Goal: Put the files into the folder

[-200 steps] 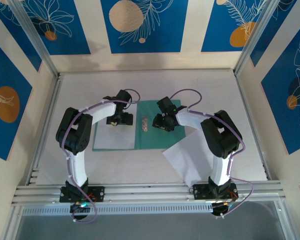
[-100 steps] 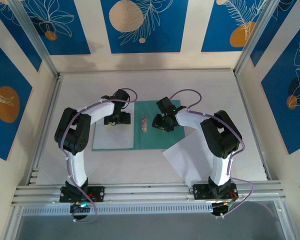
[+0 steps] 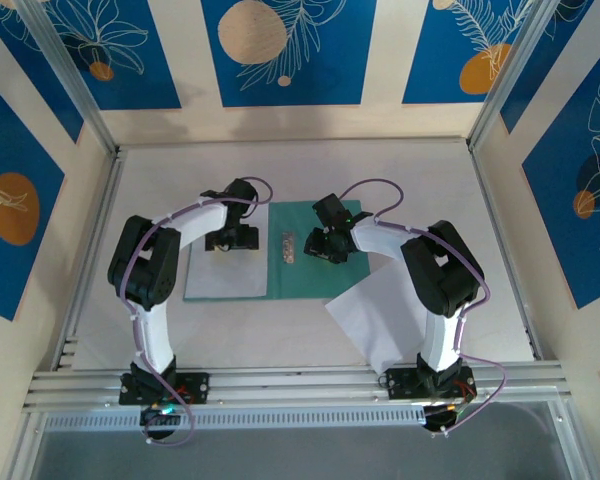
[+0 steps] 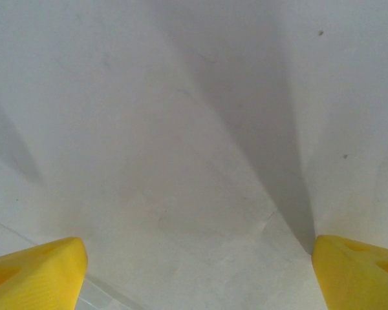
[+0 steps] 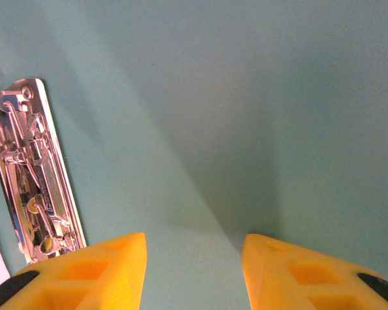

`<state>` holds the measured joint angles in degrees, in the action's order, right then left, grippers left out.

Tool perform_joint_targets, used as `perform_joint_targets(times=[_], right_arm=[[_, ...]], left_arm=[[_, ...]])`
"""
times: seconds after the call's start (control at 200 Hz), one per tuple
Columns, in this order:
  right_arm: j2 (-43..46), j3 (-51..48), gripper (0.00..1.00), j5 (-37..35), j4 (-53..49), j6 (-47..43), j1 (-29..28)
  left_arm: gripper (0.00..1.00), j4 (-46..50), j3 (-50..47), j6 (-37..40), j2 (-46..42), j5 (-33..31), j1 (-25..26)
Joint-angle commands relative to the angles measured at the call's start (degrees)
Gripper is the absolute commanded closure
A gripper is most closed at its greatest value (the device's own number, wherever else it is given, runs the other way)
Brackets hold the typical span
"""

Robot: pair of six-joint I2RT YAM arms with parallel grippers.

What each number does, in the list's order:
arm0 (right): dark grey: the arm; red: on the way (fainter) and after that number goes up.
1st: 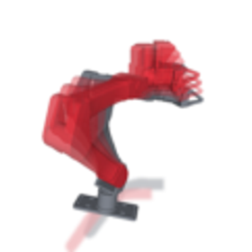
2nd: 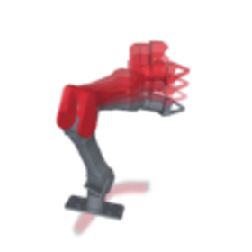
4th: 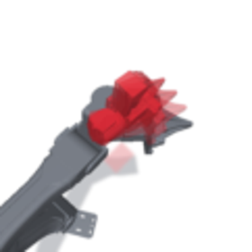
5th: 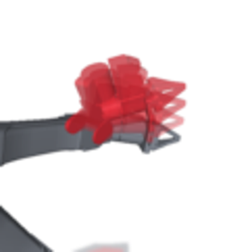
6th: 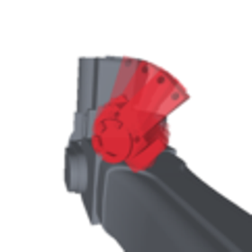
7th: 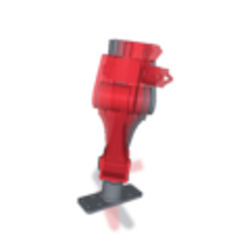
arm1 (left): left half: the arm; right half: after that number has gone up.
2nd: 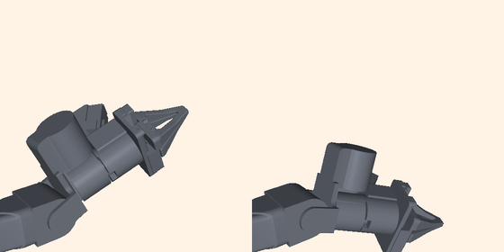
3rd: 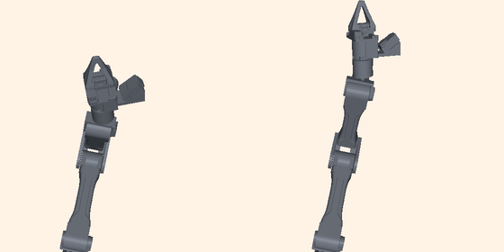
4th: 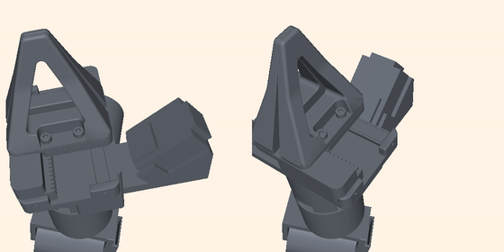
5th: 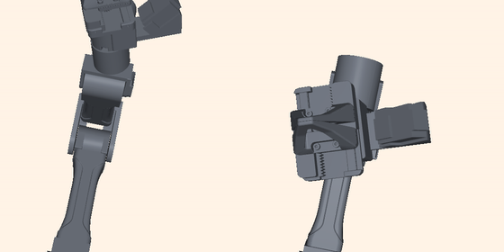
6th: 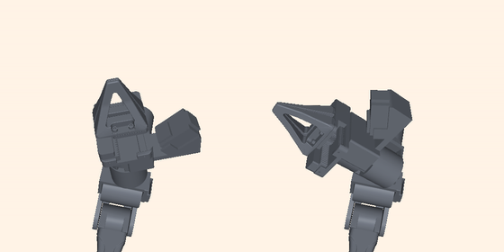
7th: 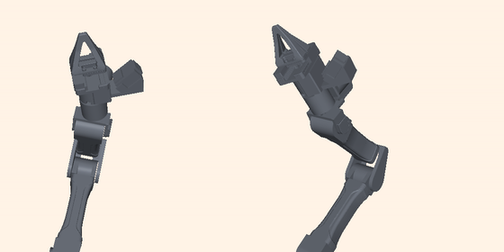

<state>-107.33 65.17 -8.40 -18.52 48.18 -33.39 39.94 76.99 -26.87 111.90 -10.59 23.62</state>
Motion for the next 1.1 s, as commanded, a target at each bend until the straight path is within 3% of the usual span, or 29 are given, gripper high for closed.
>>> perform_joint_targets(times=[0.0, 0.41, 1.09], right_arm=[[-1.66, -0.57, 0.55, 1.24, -4.55, 1.07, -0.94], [-2.42, 1.23, 0.55, 0.92, -5.73, 0.83, -1.78], [-2.24, -0.39, 0.55, 0.62, -5.02, 1.17, -1.76]], left_arm=[[0.1, 0.95, 0.75, 1.7, -2.25, 0.82, -0.46], [0.04, -4.24, -3.33, 8.1, -6.34, 4.7, 0.82], [0.05, -6.33, -6.54, 4.92, -0.69, 2.33, -1.79]])
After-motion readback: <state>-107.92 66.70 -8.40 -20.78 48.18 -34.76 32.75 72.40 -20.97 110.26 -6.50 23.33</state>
